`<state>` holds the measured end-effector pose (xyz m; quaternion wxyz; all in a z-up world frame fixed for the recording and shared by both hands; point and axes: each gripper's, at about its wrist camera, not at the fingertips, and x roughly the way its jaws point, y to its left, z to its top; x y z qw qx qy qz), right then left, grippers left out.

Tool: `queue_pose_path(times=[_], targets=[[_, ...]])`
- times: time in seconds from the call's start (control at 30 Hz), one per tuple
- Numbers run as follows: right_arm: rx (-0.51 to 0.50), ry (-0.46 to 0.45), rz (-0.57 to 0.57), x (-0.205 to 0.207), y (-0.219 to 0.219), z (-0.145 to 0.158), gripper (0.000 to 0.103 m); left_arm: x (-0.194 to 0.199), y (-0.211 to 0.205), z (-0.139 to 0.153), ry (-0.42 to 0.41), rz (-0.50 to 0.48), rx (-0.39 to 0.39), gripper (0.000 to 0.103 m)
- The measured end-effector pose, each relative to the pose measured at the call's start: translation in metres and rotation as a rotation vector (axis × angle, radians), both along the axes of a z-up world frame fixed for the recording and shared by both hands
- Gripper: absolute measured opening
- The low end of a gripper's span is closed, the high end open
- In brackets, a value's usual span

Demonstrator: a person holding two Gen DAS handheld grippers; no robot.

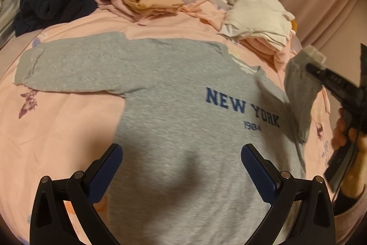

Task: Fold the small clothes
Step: 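Carry the sleeve across the chest with the right tool and release it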

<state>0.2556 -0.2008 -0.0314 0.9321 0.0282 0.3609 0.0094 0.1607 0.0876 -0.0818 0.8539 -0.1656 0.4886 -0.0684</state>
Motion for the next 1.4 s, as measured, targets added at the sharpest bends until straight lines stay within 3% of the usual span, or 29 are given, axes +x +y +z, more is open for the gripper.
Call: queue_pose_path(times=[0.27,0.5,0.57,0.63,0.67,0.77,0.9,1.0,1.03,1.13,1.27,1.4], targets=[[-0.187,0.08,0.096,0.012,0.071,-0.047,0.014,0.005,0.017,-0.008,0.013,0.024,-0.012,0.102],[-0.198,0.177,0.158,0.015,0.084,-0.078,0.018,0.008,0.018,-0.011,0.017,0.025,-0.024,0.102],[-0.187,0.203,0.19,0.013,0.088,-0.084,0.024,0.009,0.017,-0.011,0.017,0.022,-0.027,0.102],[-0.162,0.236,0.253,0.006,0.092,-0.087,0.047,0.01,0.014,-0.009,0.013,0.017,-0.023,0.102],[-0.143,0.245,0.274,0.003,0.091,-0.087,0.054,0.011,0.012,-0.008,0.012,0.014,-0.021,0.102],[-0.029,0.194,0.325,-0.017,0.076,-0.072,0.058,0.012,0.006,-0.004,0.002,0.003,-0.02,0.102],[0.127,0.143,0.188,-0.031,0.013,-0.054,0.059,0.012,0.001,-0.003,0.0,-0.006,-0.02,0.102],[0.107,0.151,-0.049,-0.027,-0.046,-0.058,0.058,0.013,-0.004,-0.005,0.006,-0.014,-0.016,0.102],[0.1,0.162,-0.128,-0.026,-0.067,-0.064,0.051,0.013,-0.006,-0.006,0.01,-0.015,-0.013,0.102],[0.128,0.213,-0.264,-0.021,-0.111,-0.085,0.046,0.016,-0.012,-0.008,0.02,-0.016,-0.01,0.102],[0.19,0.245,-0.287,-0.015,-0.127,-0.103,0.048,0.021,-0.02,-0.009,0.031,-0.019,0.006,0.102],[0.157,0.24,-0.236,-0.005,-0.108,-0.105,0.044,0.026,-0.03,-0.008,0.034,-0.028,0.018,0.102]])
